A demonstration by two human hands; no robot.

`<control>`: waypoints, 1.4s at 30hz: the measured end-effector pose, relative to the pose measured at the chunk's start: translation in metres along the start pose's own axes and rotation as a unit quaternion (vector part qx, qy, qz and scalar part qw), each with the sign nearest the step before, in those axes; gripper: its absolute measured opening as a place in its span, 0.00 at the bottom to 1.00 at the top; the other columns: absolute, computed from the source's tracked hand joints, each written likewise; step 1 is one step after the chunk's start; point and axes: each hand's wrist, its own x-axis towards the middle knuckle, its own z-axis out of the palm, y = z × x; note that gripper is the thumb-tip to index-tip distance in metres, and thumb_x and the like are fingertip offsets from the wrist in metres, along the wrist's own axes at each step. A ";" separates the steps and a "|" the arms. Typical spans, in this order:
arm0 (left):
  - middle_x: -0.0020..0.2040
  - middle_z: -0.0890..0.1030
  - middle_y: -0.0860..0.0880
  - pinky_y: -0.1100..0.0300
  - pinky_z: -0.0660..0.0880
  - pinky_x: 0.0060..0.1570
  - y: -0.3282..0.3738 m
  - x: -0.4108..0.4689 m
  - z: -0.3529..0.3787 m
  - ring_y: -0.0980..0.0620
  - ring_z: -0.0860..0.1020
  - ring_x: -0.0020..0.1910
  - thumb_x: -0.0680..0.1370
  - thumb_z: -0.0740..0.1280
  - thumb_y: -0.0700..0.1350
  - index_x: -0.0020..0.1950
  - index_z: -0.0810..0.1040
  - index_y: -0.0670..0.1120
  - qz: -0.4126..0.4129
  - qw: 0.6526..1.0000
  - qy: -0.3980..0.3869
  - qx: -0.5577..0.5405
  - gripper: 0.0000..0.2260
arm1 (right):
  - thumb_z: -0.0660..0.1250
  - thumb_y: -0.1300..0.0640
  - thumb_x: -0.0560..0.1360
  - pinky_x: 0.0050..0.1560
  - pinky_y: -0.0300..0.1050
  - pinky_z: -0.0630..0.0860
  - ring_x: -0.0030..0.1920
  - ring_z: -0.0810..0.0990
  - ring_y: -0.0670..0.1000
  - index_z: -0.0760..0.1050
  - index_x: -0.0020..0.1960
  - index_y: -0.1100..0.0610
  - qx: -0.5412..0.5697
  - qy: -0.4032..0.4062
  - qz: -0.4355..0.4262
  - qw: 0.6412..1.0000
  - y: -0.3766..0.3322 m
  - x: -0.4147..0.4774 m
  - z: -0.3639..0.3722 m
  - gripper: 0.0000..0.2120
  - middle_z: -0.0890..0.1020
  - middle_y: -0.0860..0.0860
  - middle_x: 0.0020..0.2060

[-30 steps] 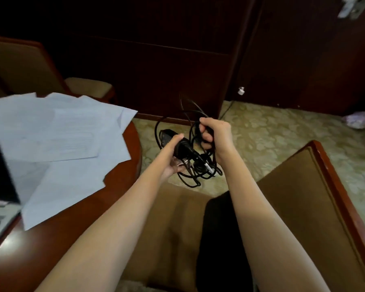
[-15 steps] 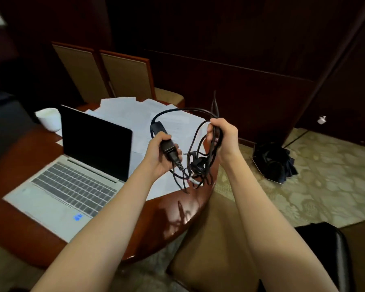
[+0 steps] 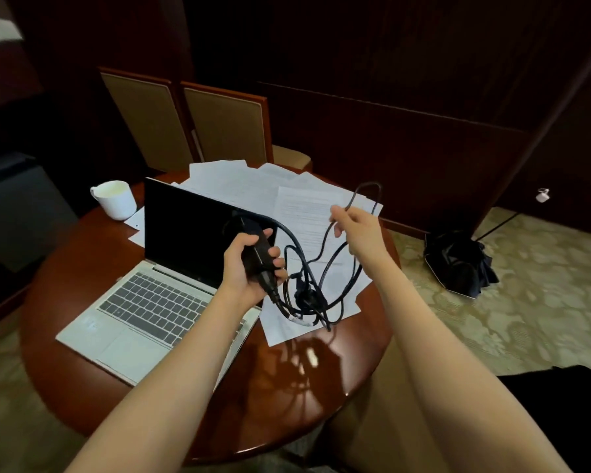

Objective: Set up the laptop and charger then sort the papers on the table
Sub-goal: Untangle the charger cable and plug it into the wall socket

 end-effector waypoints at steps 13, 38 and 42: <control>0.30 0.73 0.50 0.43 0.72 0.53 -0.009 0.032 0.035 0.52 0.74 0.32 0.72 0.56 0.44 0.37 0.68 0.47 0.025 0.997 0.003 -0.077 0.05 | 0.63 0.65 0.75 0.59 0.40 0.67 0.57 0.69 0.46 0.72 0.65 0.54 -0.043 -0.088 -0.036 0.994 0.012 0.030 -0.001 0.19 0.70 0.47 0.59; 0.36 0.73 0.48 0.34 0.70 0.50 -0.005 0.068 0.071 0.49 0.76 0.39 0.74 0.56 0.43 0.41 0.70 0.46 -0.016 0.999 0.027 -0.039 0.05 | 0.42 0.78 0.74 0.25 0.38 0.78 0.47 0.78 0.59 0.65 0.57 0.70 0.555 0.147 0.277 0.770 0.078 0.033 -0.015 0.18 0.71 0.64 0.56; 0.36 0.74 0.50 0.25 0.62 0.54 -0.004 0.071 0.073 0.50 0.78 0.37 0.74 0.54 0.45 0.49 0.72 0.48 -0.008 0.998 -0.031 -0.054 0.09 | 0.57 0.72 0.76 0.21 0.36 0.71 0.28 0.77 0.48 0.68 0.48 0.63 0.318 0.089 0.305 0.893 0.091 0.034 0.000 0.06 0.76 0.63 0.42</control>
